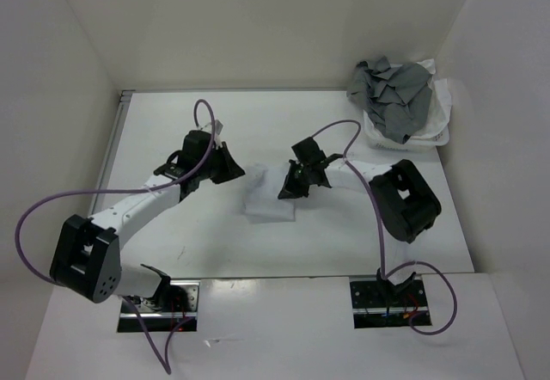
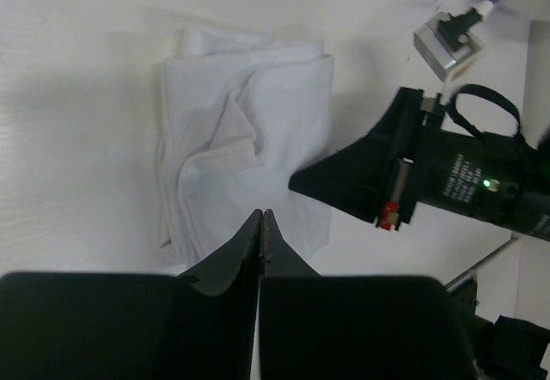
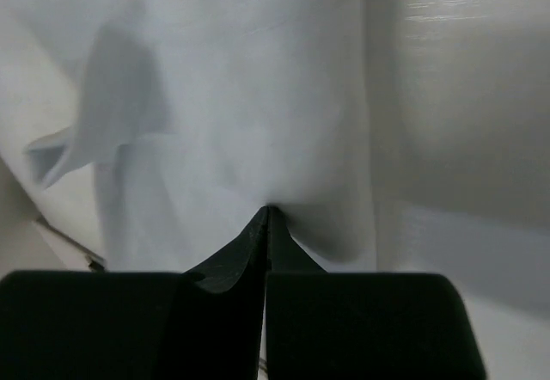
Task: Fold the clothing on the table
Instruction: Fold the skirt
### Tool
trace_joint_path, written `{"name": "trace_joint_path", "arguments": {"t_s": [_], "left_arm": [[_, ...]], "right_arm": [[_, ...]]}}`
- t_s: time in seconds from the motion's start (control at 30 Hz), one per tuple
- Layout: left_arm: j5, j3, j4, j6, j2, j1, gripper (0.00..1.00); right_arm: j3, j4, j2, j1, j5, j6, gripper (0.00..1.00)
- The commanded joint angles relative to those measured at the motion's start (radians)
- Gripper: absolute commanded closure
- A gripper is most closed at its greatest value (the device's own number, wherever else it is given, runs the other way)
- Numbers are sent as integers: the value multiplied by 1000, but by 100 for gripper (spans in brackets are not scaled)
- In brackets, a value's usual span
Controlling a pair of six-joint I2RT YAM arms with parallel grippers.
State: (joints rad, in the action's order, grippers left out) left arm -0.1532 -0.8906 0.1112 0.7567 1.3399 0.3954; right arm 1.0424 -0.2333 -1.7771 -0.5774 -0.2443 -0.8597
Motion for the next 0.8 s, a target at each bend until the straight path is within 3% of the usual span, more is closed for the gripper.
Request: {"name": "trace_joint_path", "arguments": {"t_s": [0.0, 0.17, 0.37, 0.6, 0.77], "left_arm": [[-95, 18, -82, -7, 47, 2, 100], [-206, -7, -140, -7, 148, 11, 100], [-224, -16, -177, 16, 215, 45, 100], [-53, -89, -127, -7, 414, 34, 100], [-32, -110, -203, 29, 459, -29, 100]], "right_arm": [[41, 12, -102, 10, -29, -13, 100], [21, 34, -134, 10, -29, -24, 100], [11, 34, -114, 19, -20, -24, 100], [11, 25, -82, 19, -20, -24, 100], [-22, 25, -28, 19, -20, -24, 100]]}}
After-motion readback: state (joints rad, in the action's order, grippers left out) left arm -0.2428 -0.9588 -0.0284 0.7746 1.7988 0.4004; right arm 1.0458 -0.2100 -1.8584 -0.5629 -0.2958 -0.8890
